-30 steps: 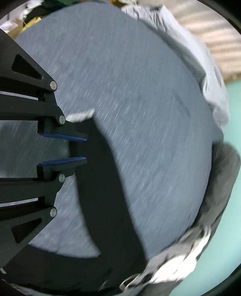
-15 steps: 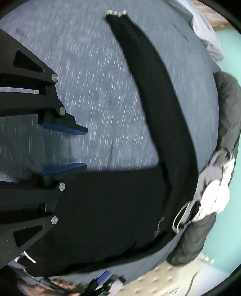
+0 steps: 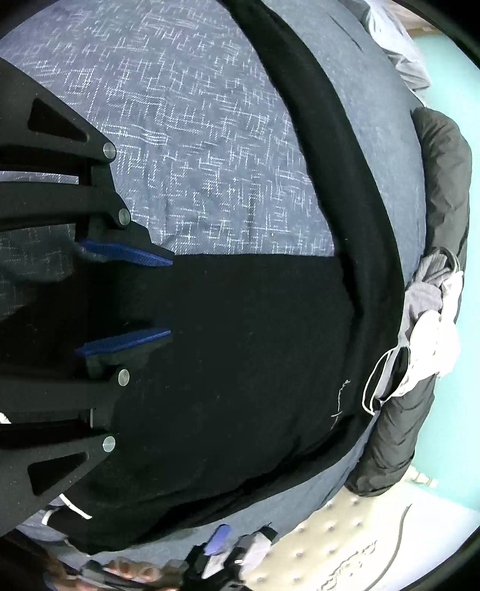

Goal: Fold clothes

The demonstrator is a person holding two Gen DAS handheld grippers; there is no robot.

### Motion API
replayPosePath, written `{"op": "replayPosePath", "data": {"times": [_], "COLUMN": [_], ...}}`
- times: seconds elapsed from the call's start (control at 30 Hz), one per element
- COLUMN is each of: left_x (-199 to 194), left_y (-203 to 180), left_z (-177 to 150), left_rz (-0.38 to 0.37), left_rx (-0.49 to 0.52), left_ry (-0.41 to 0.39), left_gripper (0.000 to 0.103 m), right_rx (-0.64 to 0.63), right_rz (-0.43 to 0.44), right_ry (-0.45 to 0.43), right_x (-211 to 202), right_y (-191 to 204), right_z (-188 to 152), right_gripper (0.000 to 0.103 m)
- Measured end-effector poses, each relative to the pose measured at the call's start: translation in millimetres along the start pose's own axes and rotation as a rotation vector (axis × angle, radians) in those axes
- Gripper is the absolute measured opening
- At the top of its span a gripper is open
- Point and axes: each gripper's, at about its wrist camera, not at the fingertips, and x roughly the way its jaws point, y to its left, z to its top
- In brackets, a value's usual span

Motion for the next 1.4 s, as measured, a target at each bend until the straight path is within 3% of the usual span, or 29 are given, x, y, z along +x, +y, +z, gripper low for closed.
{"op": "replayPosePath", "data": {"times": [0.1, 0.3, 0.5, 0.63, 0.77, 1.0, 1.07, 1.13, 1.2, 1.3, 1.4], "left_x": [-2, -9, -16, -25, -28, -26, -26, -25, -23, -22, -21], "left_y": [-2, -3, 8, 14, 15, 18, 18, 19, 19, 18, 19], "left_z": [-3, -7, -7, -3, -2, -2, -2, -1, -1, -1, 0], "left_rz": [0.03, -0.015, -0.039, -0.038, -0.046, -0.051, -0.053, -0.052, -0.052, -0.05, -0.051], "left_rx": [0.033, 0.037, 0.013, 0.002, -0.002, -0.017, -0.022, -0.023, -0.022, -0.02, -0.026], "left_ry": [0.0, -0.004, -0.016, -0.042, -0.046, -0.041, -0.041, -0.038, -0.035, -0.033, -0.032], "left_gripper": [0.039, 0.039, 0.039, 0.039, 0.039, 0.039, 0.039, 0.039, 0.039, 0.039, 0.039], "right_rx": [-0.022, -0.05, 0.019, 0.043, 0.103, 0.041, -0.003, -0.036, -0.052, -0.048, -0.063], "right_rz": [-0.023, -0.061, -0.204, -0.283, -0.244, -0.259, -0.27, -0.294, -0.3, -0.27, -0.234], "right_ry": [0.028, 0.065, 0.033, 0.064, 0.139, 0.243, 0.279, 0.295, 0.306, 0.315, 0.296], "right_x": [-8, -27, -68, -88, -91, -83, -78, -76, -76, -78, -85], "right_y": [6, 11, -23, -48, -70, -64, -57, -53, -52, -53, -47], "right_z": [-16, -47, -60, -65, -73, -87, -92, -94, -96, -96, -90], "right_gripper": [0.068, 0.068, 0.068, 0.068, 0.068, 0.068, 0.061, 0.028, 0.016, 0.008, 0.007]}}
